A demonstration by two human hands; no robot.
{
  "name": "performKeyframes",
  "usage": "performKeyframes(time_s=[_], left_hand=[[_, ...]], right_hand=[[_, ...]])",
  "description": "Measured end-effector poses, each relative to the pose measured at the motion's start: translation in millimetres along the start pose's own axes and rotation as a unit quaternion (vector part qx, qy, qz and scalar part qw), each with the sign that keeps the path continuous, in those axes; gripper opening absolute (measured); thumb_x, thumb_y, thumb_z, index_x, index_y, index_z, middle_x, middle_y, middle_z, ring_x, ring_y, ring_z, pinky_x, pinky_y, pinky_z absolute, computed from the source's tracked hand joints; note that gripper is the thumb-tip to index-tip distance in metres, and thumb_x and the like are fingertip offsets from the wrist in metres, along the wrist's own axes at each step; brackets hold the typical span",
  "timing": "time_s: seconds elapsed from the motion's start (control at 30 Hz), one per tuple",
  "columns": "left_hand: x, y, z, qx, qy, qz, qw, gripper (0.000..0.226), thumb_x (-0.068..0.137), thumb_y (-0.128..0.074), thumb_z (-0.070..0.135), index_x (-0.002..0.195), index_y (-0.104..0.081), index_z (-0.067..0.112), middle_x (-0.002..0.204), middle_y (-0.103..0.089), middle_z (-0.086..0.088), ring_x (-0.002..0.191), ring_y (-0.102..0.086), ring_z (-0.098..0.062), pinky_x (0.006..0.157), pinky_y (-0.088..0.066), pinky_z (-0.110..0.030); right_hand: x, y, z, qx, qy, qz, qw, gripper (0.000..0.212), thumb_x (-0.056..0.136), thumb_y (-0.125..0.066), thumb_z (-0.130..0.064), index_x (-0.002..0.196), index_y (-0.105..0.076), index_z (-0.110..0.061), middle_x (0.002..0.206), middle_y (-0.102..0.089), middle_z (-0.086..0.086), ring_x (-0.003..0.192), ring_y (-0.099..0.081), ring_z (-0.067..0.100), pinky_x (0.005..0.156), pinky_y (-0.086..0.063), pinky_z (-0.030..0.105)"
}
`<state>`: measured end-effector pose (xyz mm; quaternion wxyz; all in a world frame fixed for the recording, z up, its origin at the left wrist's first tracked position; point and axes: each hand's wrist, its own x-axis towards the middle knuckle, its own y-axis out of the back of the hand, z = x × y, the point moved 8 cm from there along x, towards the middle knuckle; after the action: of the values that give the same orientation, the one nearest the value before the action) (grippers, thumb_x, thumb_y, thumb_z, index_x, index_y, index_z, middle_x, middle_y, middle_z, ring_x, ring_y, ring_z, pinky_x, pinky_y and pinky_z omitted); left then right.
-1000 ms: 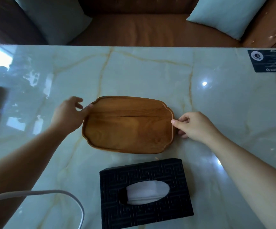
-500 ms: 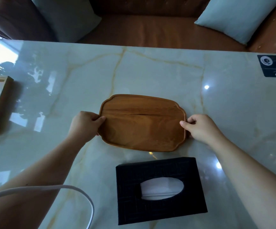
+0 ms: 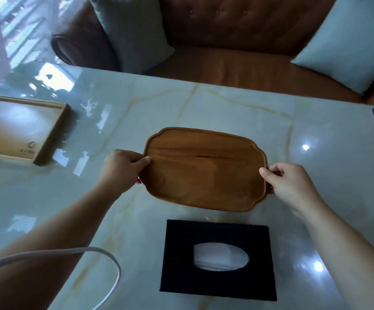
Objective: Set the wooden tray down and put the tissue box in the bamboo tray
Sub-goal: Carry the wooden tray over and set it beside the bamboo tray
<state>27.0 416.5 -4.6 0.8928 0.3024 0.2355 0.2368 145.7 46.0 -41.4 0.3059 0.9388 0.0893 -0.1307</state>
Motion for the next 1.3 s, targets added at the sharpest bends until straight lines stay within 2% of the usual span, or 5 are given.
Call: performKeyframes(time_s=[0.13, 0.4, 0.7, 0.97, 1.3], left_hand=[[-15, 30, 5, 0.0, -0.013, 0.015, 1.0, 0.019, 0.086, -0.067, 0.021, 0.068, -0.072, 0.019, 0.064, -0.072, -0.015, 0.047, -0.067, -0.021, 0.066, -0.06, -0.041], [-13, 121, -58, -0.029, -0.01, 0.054, 0.998, 0.017, 0.083, -0.07, 0.021, 0.067, -0.074, 0.021, 0.05, -0.068, -0.003, 0.048, -0.068, -0.023, 0.063, -0.06, -0.051], [-1, 241, -159, 0.021, 0.005, 0.038, 0.999, 0.018, 0.086, -0.067, 0.024, 0.079, -0.076, 0.011, 0.062, -0.072, -0.01, 0.05, -0.068, -0.018, 0.066, -0.059, -0.039], [22, 337, -254, 0.11, 0.018, 0.063, 0.992, 0.016, 0.086, -0.067, 0.026, 0.089, -0.077, 0.014, 0.066, -0.064, 0.008, 0.062, -0.059, -0.003, 0.056, -0.039, -0.02], [46, 398, -362, 0.052, 0.098, 0.112, 0.988, 0.02, 0.086, -0.067, 0.02, 0.101, -0.075, 0.009, 0.077, -0.068, 0.0, 0.073, -0.059, -0.002, 0.064, -0.044, -0.029]], right_hand=[[-4, -6, -39, 0.007, 0.035, -0.021, 0.999, 0.019, 0.086, -0.069, -0.023, 0.071, -0.07, -0.012, 0.075, -0.073, 0.012, 0.075, -0.071, 0.034, 0.077, -0.059, 0.052], [-29, -66, -119, -0.01, 0.071, -0.055, 0.996, 0.018, 0.086, -0.07, -0.026, 0.072, -0.072, -0.014, 0.074, -0.075, 0.009, 0.072, -0.072, 0.03, 0.077, -0.059, 0.055], [-101, -198, -190, 0.008, 0.06, -0.108, 0.992, 0.02, 0.088, -0.069, -0.018, 0.07, -0.069, -0.009, 0.068, -0.074, 0.009, 0.06, -0.073, 0.019, 0.062, -0.06, 0.041], [-146, -346, -193, 0.095, -0.018, -0.169, 0.981, 0.024, 0.086, -0.069, -0.009, 0.064, -0.064, -0.001, 0.062, -0.07, 0.015, 0.062, -0.073, 0.03, 0.066, -0.062, 0.052], [-178, -473, -208, 0.08, -0.035, -0.163, 0.983, 0.021, 0.083, -0.073, -0.016, 0.065, -0.066, -0.008, 0.061, -0.07, 0.012, 0.06, -0.071, 0.029, 0.06, -0.061, 0.051]])
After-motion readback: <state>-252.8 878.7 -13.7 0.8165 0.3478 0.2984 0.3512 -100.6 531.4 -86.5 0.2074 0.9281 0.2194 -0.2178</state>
